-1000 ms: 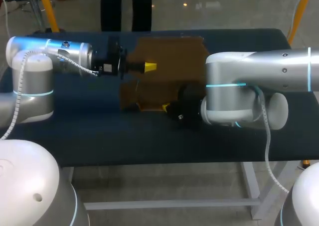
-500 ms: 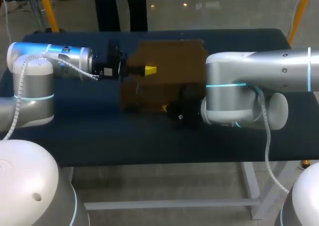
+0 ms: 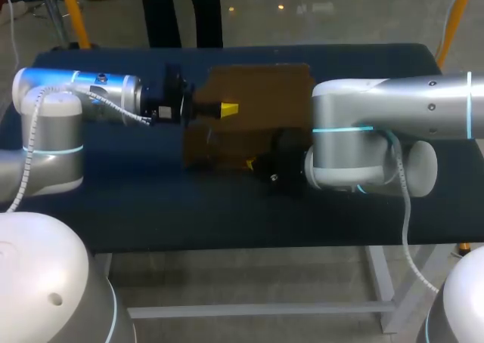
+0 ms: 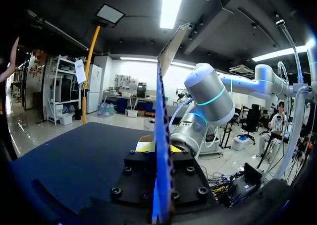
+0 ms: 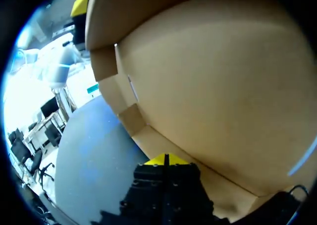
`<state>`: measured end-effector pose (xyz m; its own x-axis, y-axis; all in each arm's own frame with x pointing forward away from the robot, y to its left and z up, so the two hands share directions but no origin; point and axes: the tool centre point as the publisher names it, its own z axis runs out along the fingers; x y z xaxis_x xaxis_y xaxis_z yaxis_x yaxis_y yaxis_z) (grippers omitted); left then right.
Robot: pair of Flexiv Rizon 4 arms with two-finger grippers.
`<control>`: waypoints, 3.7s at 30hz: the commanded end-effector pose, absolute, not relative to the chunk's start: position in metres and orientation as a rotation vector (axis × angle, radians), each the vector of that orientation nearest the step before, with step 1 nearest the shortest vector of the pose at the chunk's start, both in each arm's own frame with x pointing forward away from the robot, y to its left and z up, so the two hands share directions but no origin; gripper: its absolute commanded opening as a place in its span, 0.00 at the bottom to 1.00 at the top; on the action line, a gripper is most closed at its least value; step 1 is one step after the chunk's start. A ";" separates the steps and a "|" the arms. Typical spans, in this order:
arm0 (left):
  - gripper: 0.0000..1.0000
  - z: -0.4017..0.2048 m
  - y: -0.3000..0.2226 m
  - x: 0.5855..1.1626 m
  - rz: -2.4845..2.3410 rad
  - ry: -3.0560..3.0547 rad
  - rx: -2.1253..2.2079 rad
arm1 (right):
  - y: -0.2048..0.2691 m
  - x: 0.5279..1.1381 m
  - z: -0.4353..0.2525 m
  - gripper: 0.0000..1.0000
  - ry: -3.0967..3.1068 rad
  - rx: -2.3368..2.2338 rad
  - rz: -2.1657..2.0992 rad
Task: Assemble the packaging by folding the flat box into shape, placing the metal phone stand inside, and closing the box properly
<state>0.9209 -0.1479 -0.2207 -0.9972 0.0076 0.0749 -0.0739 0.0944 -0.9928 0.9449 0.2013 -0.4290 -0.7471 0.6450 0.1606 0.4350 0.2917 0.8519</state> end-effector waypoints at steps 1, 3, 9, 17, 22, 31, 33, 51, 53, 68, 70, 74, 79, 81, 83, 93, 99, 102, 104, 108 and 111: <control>0.00 -0.221 -0.150 0.921 2.060 -2.289 0.065 | 0.204 0.946 -0.436 0.00 2.336 0.999 1.438; 0.00 -0.221 -0.150 0.921 2.053 -2.294 0.065 | 0.204 0.946 -0.436 0.00 2.336 0.999 1.438; 0.00 -0.222 -0.149 0.923 2.047 -2.296 0.071 | 0.204 0.946 -0.436 0.00 2.336 0.999 1.438; 0.00 -0.223 -0.149 0.924 2.042 -2.295 0.071 | 0.204 0.946 -0.436 0.00 2.336 0.999 1.438; 0.00 -0.223 -0.149 0.924 2.042 -2.294 0.071 | 0.204 0.946 -0.436 0.00 2.336 0.999 1.438; 0.00 -0.225 -0.149 0.925 2.044 -2.292 0.071 | 0.204 0.946 -0.436 0.00 2.336 0.999 1.438; 0.00 -0.225 -0.149 0.925 2.044 -2.292 0.071 | 0.204 0.946 -0.436 0.00 2.336 0.999 1.438; 0.00 -0.225 -0.149 0.925 2.044 -2.292 0.071 | 0.200 0.929 -0.416 0.00 2.292 0.939 1.471; 0.00 -0.225 -0.149 0.925 2.044 -2.292 0.071 | 0.198 0.924 -0.410 0.00 2.282 0.923 1.473; 0.00 -0.225 -0.149 0.925 2.044 -2.292 0.071 | 0.175 0.878 -0.378 0.00 2.265 0.825 1.547; 0.00 -0.225 -0.149 0.925 2.044 -2.292 0.071 | 0.169 0.871 -0.375 0.00 2.261 0.815 1.551; 0.00 -0.225 -0.149 0.925 2.044 -2.292 0.071 | 0.161 0.860 -0.369 0.00 2.259 0.794 1.558; 0.00 -0.225 -0.149 0.925 2.044 -2.292 0.071 | 0.146 0.843 -0.361 0.00 2.271 0.761 1.560; 0.00 -0.225 -0.149 0.925 2.044 -2.292 0.071 | 0.140 0.837 -0.358 0.00 2.281 0.747 1.554; 0.00 -0.225 -0.149 0.925 2.044 -2.292 0.071 | 0.134 0.830 -0.355 0.00 2.292 0.727 1.549; 0.00 -0.225 -0.149 0.925 2.044 -2.292 0.071 | 0.099 0.809 -0.344 0.00 2.318 0.636 1.533; 0.00 -0.225 -0.149 0.925 2.044 -2.292 0.071 | 0.080 0.804 -0.339 0.00 2.318 0.592 1.545; 0.00 -0.225 -0.149 0.925 2.044 -2.292 0.071 | 0.072 0.804 -0.339 0.00 2.326 0.573 1.536; 0.00 -0.225 -0.149 0.925 2.044 -2.292 0.071 | 0.066 0.805 -0.339 0.02 2.331 0.564 1.534; 0.00 -0.225 -0.149 0.925 2.044 -2.292 0.071 | 0.055 0.809 -0.339 0.15 2.341 0.544 1.519; 0.00 -0.225 -0.149 0.925 2.044 -2.292 0.071 | 0.049 0.812 -0.338 0.27 2.351 0.521 1.506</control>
